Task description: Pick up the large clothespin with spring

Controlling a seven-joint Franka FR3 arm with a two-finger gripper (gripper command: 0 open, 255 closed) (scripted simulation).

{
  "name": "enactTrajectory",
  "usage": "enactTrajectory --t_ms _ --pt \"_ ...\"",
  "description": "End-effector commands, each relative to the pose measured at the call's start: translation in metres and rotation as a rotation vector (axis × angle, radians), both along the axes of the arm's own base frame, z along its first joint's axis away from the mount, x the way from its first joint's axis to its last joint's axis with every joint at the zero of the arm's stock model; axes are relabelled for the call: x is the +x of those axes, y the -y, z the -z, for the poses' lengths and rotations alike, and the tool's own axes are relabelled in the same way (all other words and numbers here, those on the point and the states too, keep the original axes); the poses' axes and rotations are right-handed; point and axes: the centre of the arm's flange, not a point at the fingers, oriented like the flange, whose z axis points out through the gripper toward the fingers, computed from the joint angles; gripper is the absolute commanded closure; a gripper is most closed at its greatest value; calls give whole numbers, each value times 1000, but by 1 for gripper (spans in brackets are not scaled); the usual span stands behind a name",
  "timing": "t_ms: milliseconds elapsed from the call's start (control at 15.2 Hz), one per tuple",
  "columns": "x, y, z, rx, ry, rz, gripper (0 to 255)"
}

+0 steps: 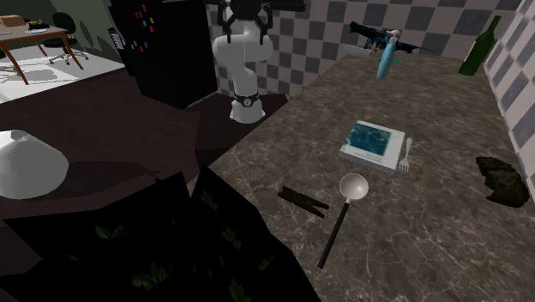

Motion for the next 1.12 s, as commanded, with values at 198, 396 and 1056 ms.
enactTrajectory --t_ms 198,396,1056 --pt "28 1 26 -3 6 -79 0" --pt "56 1 53 -6 12 -157 0" --pt "148 -17 139 -16 33 -420 0"
